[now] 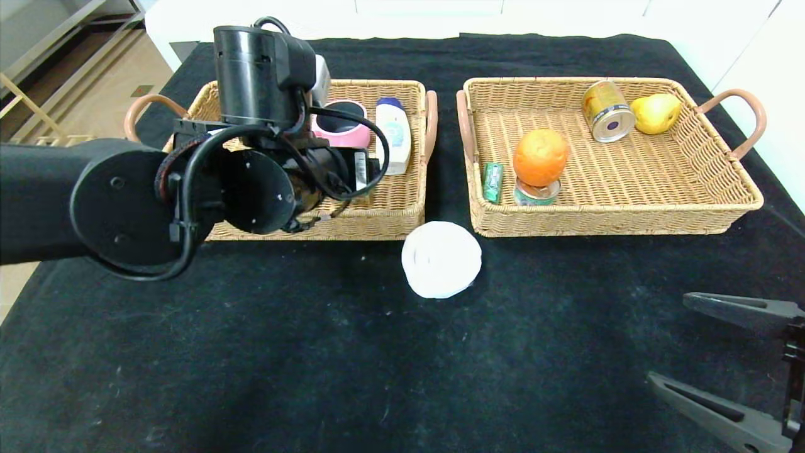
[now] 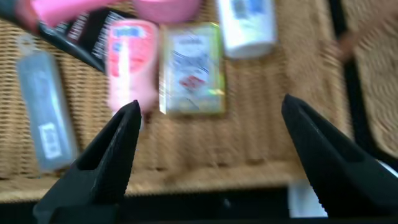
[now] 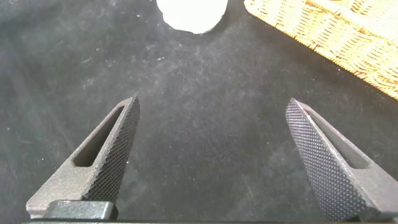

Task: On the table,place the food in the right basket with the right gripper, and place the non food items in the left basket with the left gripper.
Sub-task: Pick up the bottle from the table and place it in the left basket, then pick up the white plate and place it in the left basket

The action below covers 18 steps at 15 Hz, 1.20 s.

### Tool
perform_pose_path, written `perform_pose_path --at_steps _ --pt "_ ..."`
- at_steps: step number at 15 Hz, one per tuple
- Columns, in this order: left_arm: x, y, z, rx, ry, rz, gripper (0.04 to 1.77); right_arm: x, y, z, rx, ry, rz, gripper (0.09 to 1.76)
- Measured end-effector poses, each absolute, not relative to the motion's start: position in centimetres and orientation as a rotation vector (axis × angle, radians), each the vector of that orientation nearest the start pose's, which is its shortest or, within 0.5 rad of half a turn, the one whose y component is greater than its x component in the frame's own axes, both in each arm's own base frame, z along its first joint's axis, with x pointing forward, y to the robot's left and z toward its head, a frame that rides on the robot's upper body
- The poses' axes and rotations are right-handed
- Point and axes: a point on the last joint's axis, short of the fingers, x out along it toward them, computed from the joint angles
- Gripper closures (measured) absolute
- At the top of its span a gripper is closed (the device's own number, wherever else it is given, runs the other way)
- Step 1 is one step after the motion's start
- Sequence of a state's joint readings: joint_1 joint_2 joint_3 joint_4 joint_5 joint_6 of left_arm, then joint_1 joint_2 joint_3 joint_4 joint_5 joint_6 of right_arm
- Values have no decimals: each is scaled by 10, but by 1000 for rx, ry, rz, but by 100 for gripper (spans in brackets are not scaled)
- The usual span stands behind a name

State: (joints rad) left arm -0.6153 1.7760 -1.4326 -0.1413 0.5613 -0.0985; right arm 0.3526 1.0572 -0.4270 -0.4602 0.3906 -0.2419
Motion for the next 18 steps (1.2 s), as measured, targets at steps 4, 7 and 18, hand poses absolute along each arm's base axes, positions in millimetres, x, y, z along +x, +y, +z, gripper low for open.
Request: perform_pose_path --at_steps 4,7,18 --pt "250 -214 284 -40 197 -164 14 126 56 202 -227 87 761 14" --pt "240 -220 276 -57 270 -185 12 127 56 202 -227 87 760 14" --pt "248 -249 234 -62 421 -178 11 128 56 200 -227 97 761 14"
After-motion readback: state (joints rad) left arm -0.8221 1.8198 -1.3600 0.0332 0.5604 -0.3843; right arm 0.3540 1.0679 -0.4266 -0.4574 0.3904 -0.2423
